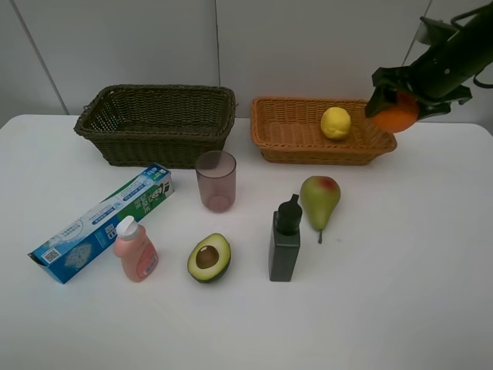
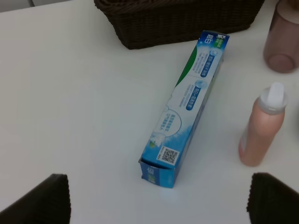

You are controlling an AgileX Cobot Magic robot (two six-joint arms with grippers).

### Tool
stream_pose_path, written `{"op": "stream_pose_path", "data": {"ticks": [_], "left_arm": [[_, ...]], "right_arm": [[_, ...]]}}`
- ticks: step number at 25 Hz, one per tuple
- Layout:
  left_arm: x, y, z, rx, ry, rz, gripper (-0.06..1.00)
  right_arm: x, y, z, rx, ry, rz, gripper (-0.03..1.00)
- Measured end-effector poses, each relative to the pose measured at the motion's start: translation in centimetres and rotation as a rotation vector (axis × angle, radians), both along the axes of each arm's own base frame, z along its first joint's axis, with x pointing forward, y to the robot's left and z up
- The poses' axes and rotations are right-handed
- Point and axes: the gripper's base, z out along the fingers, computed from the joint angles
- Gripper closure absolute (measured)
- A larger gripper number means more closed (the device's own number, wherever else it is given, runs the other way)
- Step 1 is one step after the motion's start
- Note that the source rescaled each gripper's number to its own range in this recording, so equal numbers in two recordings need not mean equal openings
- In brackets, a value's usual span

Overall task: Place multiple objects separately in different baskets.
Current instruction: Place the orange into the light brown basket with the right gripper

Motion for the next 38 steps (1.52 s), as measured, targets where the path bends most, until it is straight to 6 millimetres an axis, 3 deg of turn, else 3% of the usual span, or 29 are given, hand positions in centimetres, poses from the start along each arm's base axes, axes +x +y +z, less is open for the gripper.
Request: {"op": "stream_pose_path", "data": {"ticks": [6, 16, 22, 38], "left_arm": [[0.0, 0.0, 0.0, 0.0, 0.0, 0.0, -0.06], [0.0, 0.0, 0.0, 0.0, 0.0, 0.0, -0.06], [0.0, 0.0, 0.0, 0.0, 0.0, 0.0, -0.06], [0.0, 0.0, 0.0, 0.0, 0.0, 0.0, -0.06]], "right_arm": [[3.0, 0.6, -1.3, -0.002, -0.049, -0.001, 0.38], [6.9, 0.6, -5.1, -0.009, -0.037, -0.009, 0.38], [7.4, 0.6, -6.6, -0.011, -0.021, -0.012, 0.38], [7.5, 0.5, -6.6, 0.002, -0.026, -0.048, 0.38]]}}
